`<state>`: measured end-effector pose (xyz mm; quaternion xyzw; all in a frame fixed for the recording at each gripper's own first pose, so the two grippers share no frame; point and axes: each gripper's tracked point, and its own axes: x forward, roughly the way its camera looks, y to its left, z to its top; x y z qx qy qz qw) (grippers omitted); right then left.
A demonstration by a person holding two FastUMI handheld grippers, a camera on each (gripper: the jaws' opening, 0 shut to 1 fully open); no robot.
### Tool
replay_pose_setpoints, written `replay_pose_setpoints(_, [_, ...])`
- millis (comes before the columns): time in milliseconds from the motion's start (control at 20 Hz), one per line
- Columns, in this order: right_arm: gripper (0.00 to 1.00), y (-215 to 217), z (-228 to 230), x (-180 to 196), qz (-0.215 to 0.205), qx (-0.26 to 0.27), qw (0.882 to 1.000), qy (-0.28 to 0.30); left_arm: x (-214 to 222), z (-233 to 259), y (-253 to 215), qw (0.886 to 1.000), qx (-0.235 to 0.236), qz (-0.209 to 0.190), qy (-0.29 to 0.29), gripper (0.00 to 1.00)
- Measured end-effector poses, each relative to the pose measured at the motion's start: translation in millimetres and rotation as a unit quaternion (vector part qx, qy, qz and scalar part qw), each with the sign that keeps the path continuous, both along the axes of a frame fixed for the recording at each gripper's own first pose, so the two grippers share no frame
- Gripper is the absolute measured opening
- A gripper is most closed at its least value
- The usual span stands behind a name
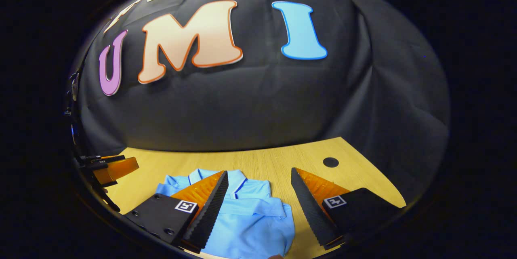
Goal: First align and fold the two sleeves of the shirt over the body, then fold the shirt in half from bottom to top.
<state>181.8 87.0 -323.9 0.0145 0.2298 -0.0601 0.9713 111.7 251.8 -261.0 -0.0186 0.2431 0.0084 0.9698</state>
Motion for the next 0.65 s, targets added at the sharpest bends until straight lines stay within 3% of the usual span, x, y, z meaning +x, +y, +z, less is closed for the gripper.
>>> replay_pose_setpoints(300, [0.97,20,73,-58,0.030,-0.035,0.997,-0.063,-56,60,0,0.998,0.019,0.027,-0.047,0.96])
replay_pose_setpoints(650, [0.97,45,136,-131,0.040,0.014,0.992,-0.118,-132,114,-28,0.995,0.050,0.020,-0.079,0.95])
